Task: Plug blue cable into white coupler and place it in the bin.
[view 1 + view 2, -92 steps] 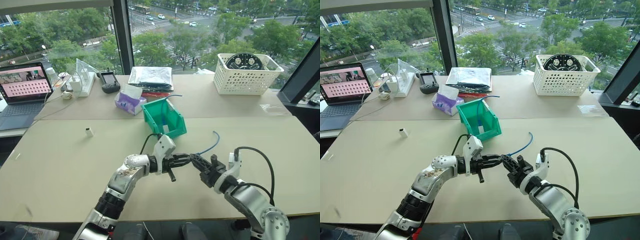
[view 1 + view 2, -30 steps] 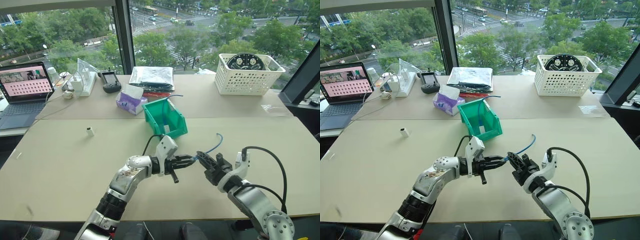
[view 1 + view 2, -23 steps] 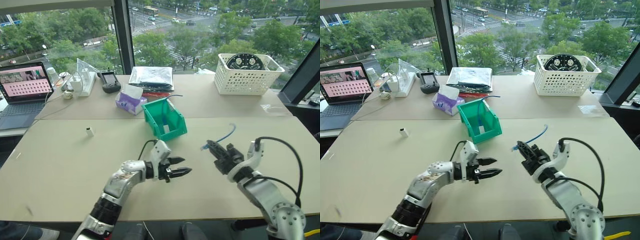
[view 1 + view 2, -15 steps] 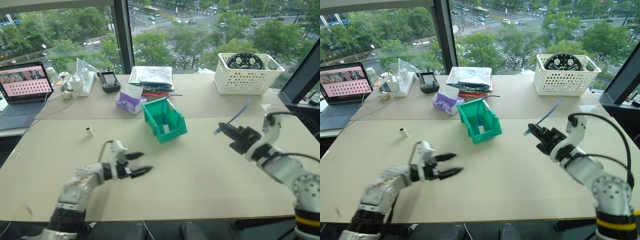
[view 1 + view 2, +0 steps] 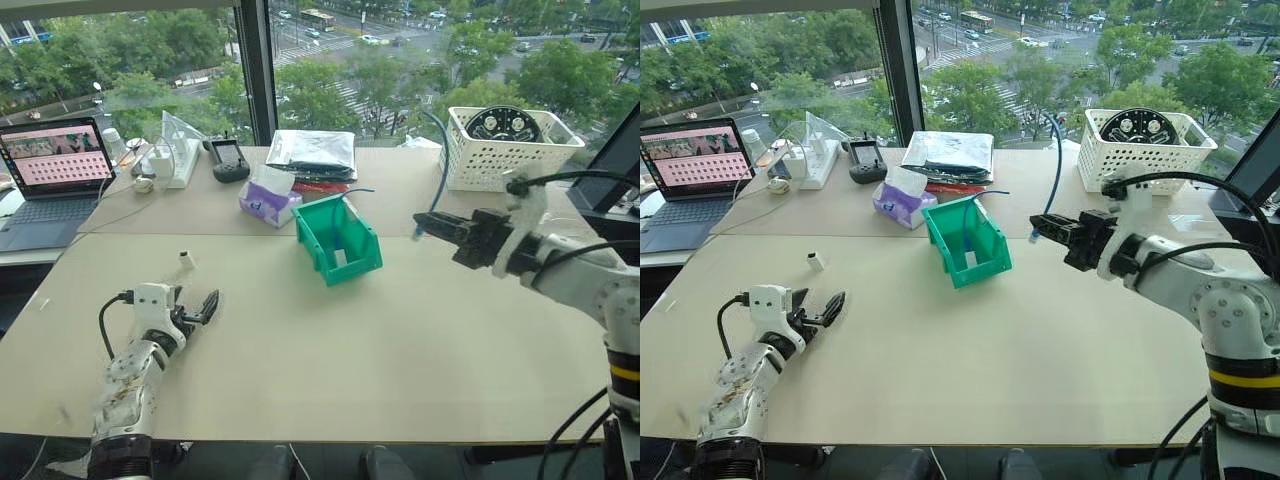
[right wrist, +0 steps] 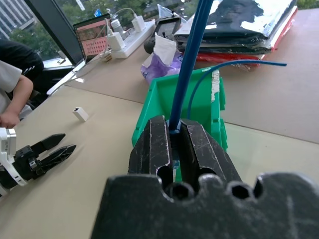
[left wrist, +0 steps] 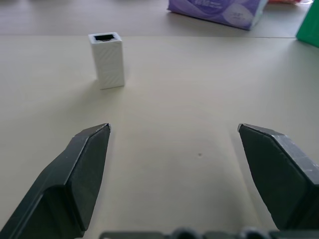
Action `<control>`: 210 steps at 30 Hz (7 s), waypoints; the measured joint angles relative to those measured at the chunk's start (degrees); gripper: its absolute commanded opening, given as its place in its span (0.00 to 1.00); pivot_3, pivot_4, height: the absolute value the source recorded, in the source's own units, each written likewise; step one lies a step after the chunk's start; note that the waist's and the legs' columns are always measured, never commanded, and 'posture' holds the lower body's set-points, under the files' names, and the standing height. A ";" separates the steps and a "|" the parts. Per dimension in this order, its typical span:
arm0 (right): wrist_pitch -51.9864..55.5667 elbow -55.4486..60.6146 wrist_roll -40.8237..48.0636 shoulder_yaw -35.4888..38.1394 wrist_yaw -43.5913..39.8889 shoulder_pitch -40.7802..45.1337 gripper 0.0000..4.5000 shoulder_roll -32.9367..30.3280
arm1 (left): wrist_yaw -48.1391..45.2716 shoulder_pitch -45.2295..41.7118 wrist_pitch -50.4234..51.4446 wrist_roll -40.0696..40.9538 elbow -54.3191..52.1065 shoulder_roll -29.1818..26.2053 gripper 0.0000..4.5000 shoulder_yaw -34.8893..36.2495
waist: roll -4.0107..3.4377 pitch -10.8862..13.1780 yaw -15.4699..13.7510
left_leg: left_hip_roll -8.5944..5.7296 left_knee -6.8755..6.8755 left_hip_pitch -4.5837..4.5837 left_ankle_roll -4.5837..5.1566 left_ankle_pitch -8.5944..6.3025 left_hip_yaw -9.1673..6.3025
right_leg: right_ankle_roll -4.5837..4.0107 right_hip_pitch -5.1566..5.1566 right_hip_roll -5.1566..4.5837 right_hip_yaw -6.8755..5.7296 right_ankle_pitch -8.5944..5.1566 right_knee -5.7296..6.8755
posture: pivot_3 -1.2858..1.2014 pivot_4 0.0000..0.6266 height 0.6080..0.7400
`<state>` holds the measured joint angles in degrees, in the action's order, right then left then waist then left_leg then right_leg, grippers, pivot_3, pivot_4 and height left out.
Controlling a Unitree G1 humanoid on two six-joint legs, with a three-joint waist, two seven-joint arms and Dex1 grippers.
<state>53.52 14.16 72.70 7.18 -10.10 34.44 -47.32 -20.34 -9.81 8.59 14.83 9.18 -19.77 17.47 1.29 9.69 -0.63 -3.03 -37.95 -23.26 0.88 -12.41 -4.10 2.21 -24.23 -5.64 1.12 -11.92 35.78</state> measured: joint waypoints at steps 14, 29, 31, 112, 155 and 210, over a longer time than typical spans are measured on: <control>0.58 13.87 -10.59 -7.25 -24.23 -0.88 0.00 -2.71 | 7.75 -18.99 -7.02 -5.49 25.53 -1.16 0.98 -0.71 | 0.02 -0.01 -0.22 | -0.12 -0.03 0.05 0.04 0.05 -0.10 | 0.06 0.07 -0.02 -0.16 0.01 0.10 | 0.52 0.24 0.90; 0.81 15.11 -17.61 -10.58 -29.41 0.52 0.00 -1.97 | 12.24 -32.74 -13.88 -7.97 46.34 -0.33 0.86 -1.96 | 0.05 -0.02 -0.42 | -0.17 -0.06 0.02 0.01 0.07 -0.12 | 0.08 0.04 -0.08 -0.19 0.07 0.11 | 0.52 0.24 0.90; 0.83 15.13 -18.08 -10.58 -29.45 0.52 0.00 -1.81 | 12.72 -33.50 -14.74 -7.97 47.76 -0.11 0.74 -1.96 | 0.05 -0.03 -0.45 | -0.19 -0.06 0.02 0.01 0.07 -0.13 | 0.08 0.04 -0.10 -0.19 0.08 0.13 | 0.52 0.24 0.90; 6.34 18.23 -29.97 -1.92 16.20 -21.97 0.00 37.89 | -20.50 -25.52 37.02 -2.58 -1.54 13.55 0.16 -35.65 | 0.16 0.04 1.49 | -0.39 0.02 0.10 0.13 0.08 -0.13 | 0.20 0.01 -0.22 -0.12 0.10 0.28 | 0.52 0.24 0.90; 6.02 17.00 -34.23 -4.50 11.48 -22.78 0.00 38.00 | -18.47 -24.67 39.01 0.29 -2.24 13.68 0.16 -34.80 | 0.11 -0.02 1.46 | -0.34 0.02 0.21 0.13 0.08 -0.13 | 0.21 0.10 -0.16 -0.10 0.09 0.27 | 0.52 0.24 0.90; 12.34 5.67 -35.53 3.89 -5.11 -18.14 0.00 29.75 | -14.37 -21.78 42.33 5.38 -7.08 11.87 0.90 -29.61 | 0.17 -1.44 1.19 | -0.09 0.18 0.59 -0.09 -0.44 -0.23 | 0.24 0.52 -0.01 -0.10 -0.56 0.10 | 0.52 0.24 0.90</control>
<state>65.86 19.82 37.17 11.07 -15.21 16.30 -17.57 -34.71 -31.59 50.92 20.21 2.10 -7.89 -12.14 1.47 8.25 0.55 -3.13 -37.77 -22.66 0.79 -12.86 -4.33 2.45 -23.72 -5.66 1.03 -12.47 35.88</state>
